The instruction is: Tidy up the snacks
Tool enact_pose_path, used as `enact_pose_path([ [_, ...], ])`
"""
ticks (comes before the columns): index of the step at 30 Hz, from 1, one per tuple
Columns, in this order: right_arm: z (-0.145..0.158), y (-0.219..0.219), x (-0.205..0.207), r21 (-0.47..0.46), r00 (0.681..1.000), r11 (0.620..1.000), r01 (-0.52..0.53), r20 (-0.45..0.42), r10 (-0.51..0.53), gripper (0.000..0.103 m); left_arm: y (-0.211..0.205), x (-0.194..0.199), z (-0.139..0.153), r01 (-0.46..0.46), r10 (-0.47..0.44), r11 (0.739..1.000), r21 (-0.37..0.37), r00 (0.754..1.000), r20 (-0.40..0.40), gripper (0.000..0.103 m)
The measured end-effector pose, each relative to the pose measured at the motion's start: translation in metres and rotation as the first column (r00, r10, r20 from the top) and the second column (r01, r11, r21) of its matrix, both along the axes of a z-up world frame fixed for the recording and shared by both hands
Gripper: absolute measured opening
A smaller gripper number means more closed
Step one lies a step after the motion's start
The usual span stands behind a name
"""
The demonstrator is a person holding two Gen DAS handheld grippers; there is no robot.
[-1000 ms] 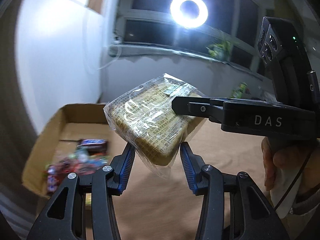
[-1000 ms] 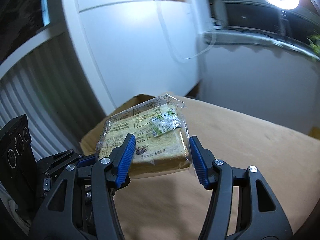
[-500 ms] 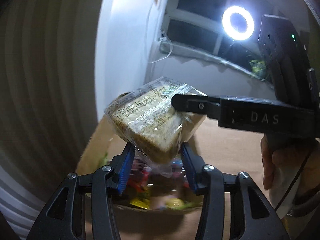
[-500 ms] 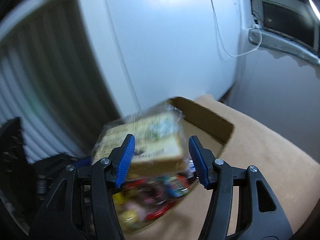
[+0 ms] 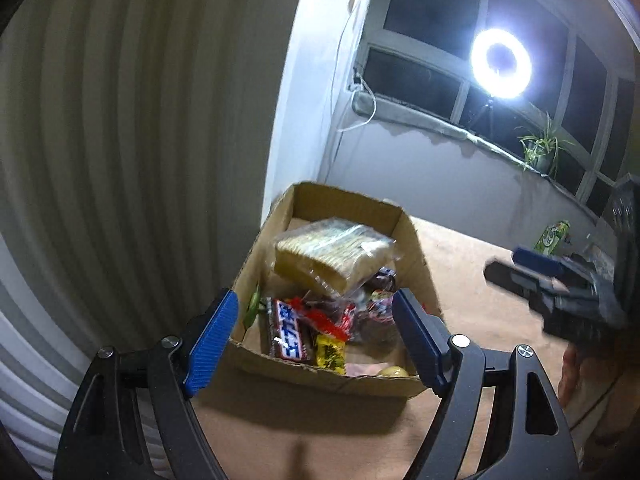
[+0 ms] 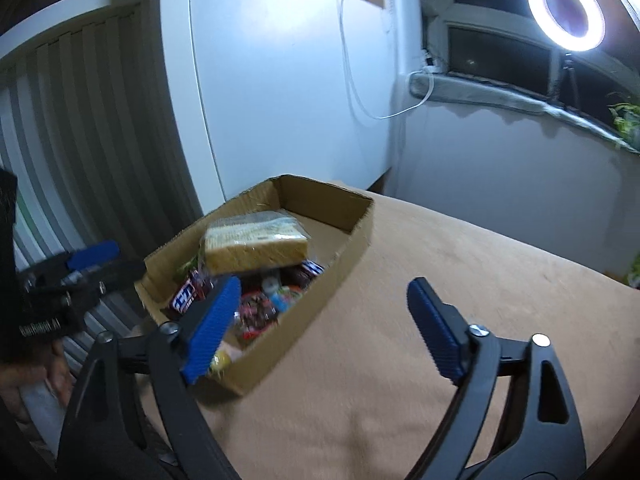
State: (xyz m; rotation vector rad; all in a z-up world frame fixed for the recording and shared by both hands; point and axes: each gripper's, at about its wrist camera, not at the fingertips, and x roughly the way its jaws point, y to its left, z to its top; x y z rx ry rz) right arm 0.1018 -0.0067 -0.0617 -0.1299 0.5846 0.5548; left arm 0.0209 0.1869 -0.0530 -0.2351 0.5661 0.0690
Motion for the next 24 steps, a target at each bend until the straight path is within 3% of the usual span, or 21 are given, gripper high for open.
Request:
enact_pose_path([
  [5,0.003,-0.018,-0.021,0.012,0.996,0.997,0.077,0.037,-0.077,0.103,-0.019,-0.015,0.021,0.016,-0.019,0.998,0.059,0.999,0.045,0.081],
  [11,0.006,-0.041,-0.039,0.028,0.987,0.988,0.152,0.045,-0.153,0.103,-0.037,-0.025,0.044,0.03,-0.043,0.991,0.131,0.994,0.101,0.087],
  [18,0.007,-0.052,-0.048,0.025,0.978,0.98,0.2,0.061,-0.201,0.103,-0.044,-0.027,0.051,0.04,-0.058,0.989,0.144,0.991,0.123,0.093],
  [20,0.008,-0.055,-0.05,0.029,0.974,0.976,0.214,0.069,-0.216,0.103,-0.044,-0.024,0.05,0.044,-0.06,0.989,0.142,0.991,0.116,0.103],
  [24,0.011,-0.064,-0.054,0.041,0.962,0.965,0.257,0.079,-0.26,0.103,-0.048,-0.022,0.051,0.053,-0.069,0.989,0.141,0.991,0.111,0.103],
])
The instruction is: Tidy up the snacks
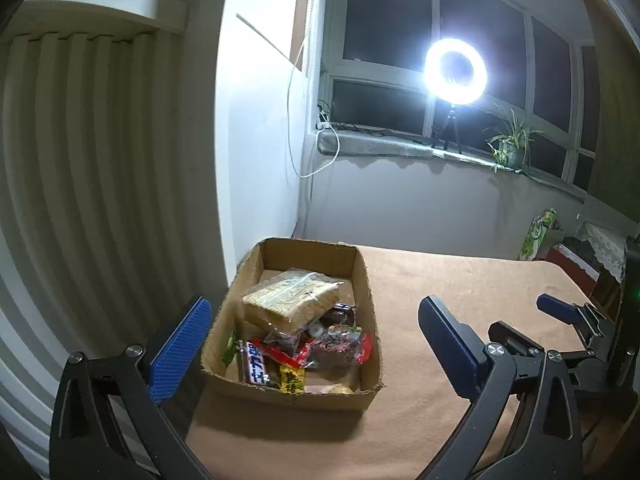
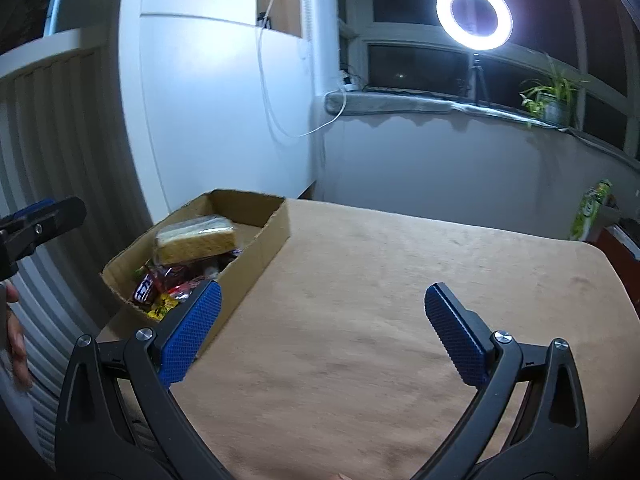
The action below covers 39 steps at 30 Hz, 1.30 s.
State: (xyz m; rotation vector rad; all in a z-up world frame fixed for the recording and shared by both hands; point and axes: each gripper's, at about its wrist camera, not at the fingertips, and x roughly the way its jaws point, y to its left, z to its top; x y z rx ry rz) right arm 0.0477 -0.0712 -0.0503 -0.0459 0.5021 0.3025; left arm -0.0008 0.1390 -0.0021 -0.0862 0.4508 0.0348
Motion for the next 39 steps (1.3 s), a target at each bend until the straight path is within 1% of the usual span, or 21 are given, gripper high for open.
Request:
enact_pose_path([
  [5,0.007,-0.02,-0.006,0.002,0.998,0.999,0.053,0.027,-0.053,0.103,-0.017,0.004,0.004,0.035,-0.035,0.999,0.002,0.999,-0.009,0.103],
  [8,0.011,-0.035,-0.012,-0.014,0.995,0.996,0.09,0.045,-0.089,0.103,-0.034,0.007,0.007,0.039,-0.039,0.999,0.009,0.999,-0.001,0.103],
  [10,0.014,-0.048,-0.017,-0.016,0.992,0.993,0.115,0.057,-0.114,0.103,-0.045,0.008,0.007,0.048,-0.048,0.999,0.0,0.999,0.002,0.103],
  [12,0.016,-0.063,-0.022,-0.018,0.987,0.989,0.149,0.066,-0.147,0.103,-0.059,0.011,0.006,0.08,-0.08,0.997,-0.019,0.997,-0.009,0.103],
  [16,0.019,-0.09,-0.027,-0.016,0.979,0.98,0.196,0.06,-0.195,0.103,-0.086,0.017,0.003,0.164,-0.167,0.984,-0.068,0.985,-0.04,0.103],
  [18,0.02,-0.101,-0.029,-0.016,0.974,0.975,0.219,0.059,-0.218,0.103,-0.099,0.017,0.003,0.187,-0.19,0.98,-0.072,0.981,-0.047,0.103],
  [20,0.022,-0.111,-0.032,-0.008,0.971,0.973,0.233,0.06,-0.232,0.103,-0.109,0.016,0.004,0.203,-0.206,0.977,-0.061,0.977,-0.046,0.103],
  [22,0.024,-0.119,-0.034,-0.003,0.968,0.97,0.243,0.061,-0.242,0.103,-0.115,0.015,0.005,0.206,-0.208,0.977,-0.049,0.977,-0.042,0.103],
  [25,0.027,-0.125,-0.036,0.0,0.966,0.968,0.252,0.064,-0.251,0.103,-0.123,0.013,0.008,0.19,-0.19,0.982,-0.012,0.981,-0.038,0.103],
  [32,0.032,-0.127,-0.04,0.004,0.963,0.966,0.257,0.077,-0.257,0.103,-0.132,0.008,0.009,0.164,-0.162,0.985,0.053,0.986,-0.039,0.103],
  [35,0.032,-0.127,-0.04,0.002,0.964,0.967,0.256,0.078,-0.256,0.103,-0.133,0.005,0.008,0.157,-0.155,0.985,0.067,0.987,-0.038,0.103],
  [39,0.034,-0.123,-0.042,-0.005,0.964,0.967,0.255,0.077,-0.254,0.103,-0.13,0.003,0.005,0.16,-0.158,0.985,0.059,0.986,-0.044,0.103],
])
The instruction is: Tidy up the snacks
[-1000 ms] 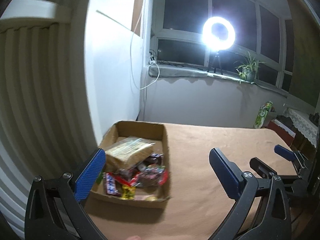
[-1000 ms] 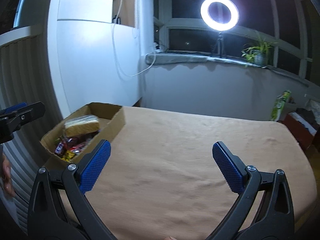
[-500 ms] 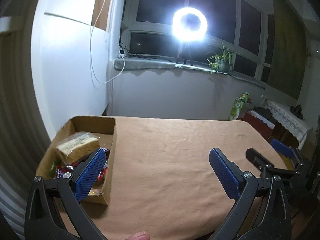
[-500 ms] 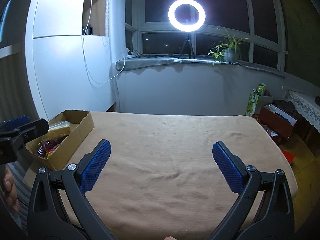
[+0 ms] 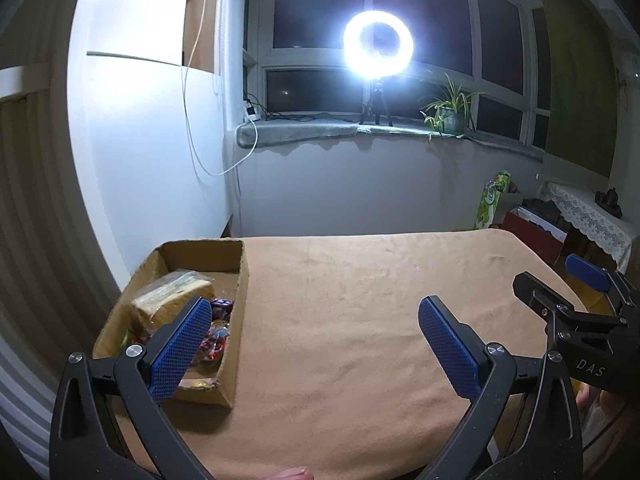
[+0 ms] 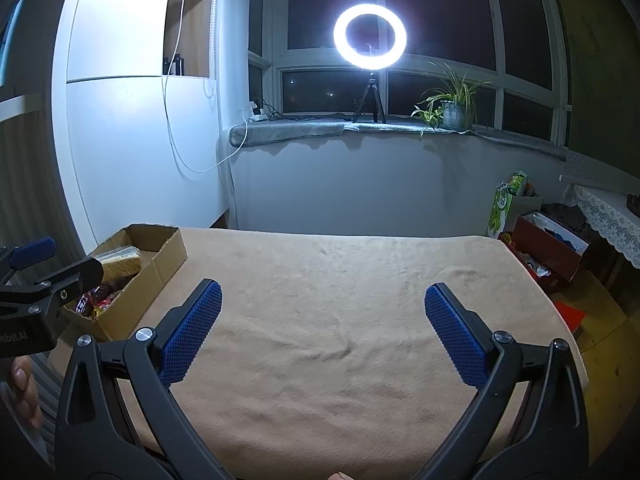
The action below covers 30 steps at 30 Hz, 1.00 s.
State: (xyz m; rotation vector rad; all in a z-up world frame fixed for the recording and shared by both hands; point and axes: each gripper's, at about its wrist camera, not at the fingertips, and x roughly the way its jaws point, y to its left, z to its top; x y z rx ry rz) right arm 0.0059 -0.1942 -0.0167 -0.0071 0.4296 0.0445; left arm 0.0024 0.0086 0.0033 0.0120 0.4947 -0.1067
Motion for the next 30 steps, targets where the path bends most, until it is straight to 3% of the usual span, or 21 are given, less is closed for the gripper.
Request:
enact_pose_path([
  [30,-0.003,0.004,0.0,-0.01,1.0,1.0,-0.007,-0.013,0.007,0.103,0.011,0.001,0.0,-0.022,0.022,1.0,0.008,1.0,0.001,0.103],
])
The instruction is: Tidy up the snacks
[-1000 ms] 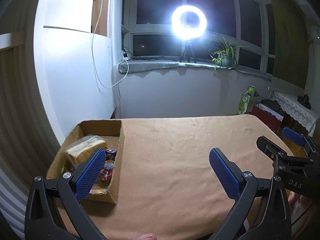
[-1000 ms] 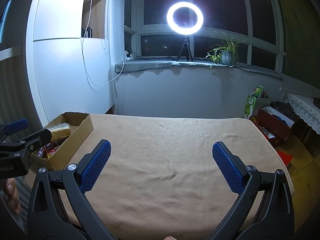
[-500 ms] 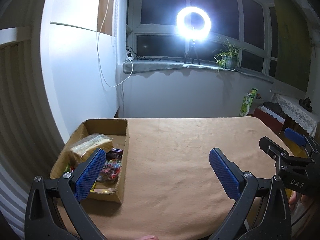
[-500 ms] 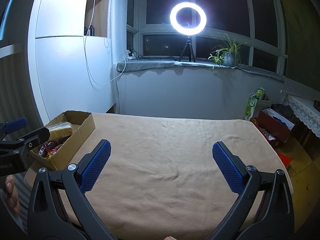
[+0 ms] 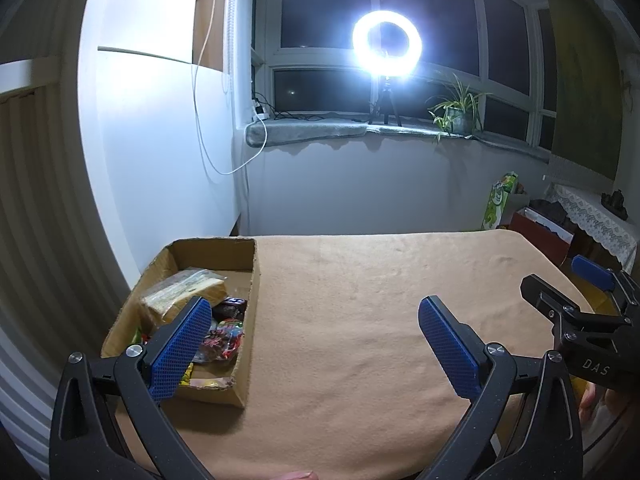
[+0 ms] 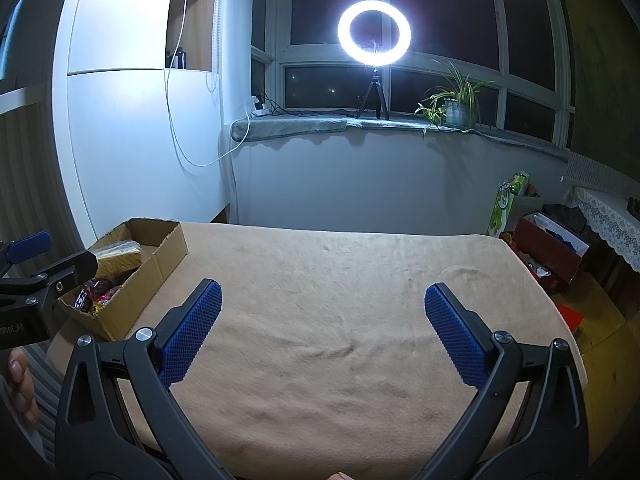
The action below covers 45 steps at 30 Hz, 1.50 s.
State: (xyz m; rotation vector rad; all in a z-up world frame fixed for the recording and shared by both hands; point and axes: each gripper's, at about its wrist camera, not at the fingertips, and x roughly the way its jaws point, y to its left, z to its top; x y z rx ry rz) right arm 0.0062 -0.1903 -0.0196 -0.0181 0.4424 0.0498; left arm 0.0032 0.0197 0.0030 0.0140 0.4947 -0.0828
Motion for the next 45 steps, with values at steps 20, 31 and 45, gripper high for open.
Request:
enact_pose_path([
  [20,-0.007,-0.004,0.0,0.009,1.0,1.0,0.004,-0.017,-0.003,0.103,-0.007,0.001,-0.01,0.002,-0.001,1.0,0.029,0.999,-0.038,0.103],
  [31,-0.009,-0.004,0.0,0.011,1.0,1.0,0.005,-0.02,-0.005,0.103,-0.014,-0.002,-0.012,-0.011,0.013,0.999,0.051,0.999,-0.041,0.103],
  [45,-0.018,-0.003,0.001,0.01,0.999,1.0,0.003,-0.034,-0.003,0.103,-0.012,-0.003,-0.015,-0.055,0.057,0.997,0.06,0.997,-0.043,0.103],
])
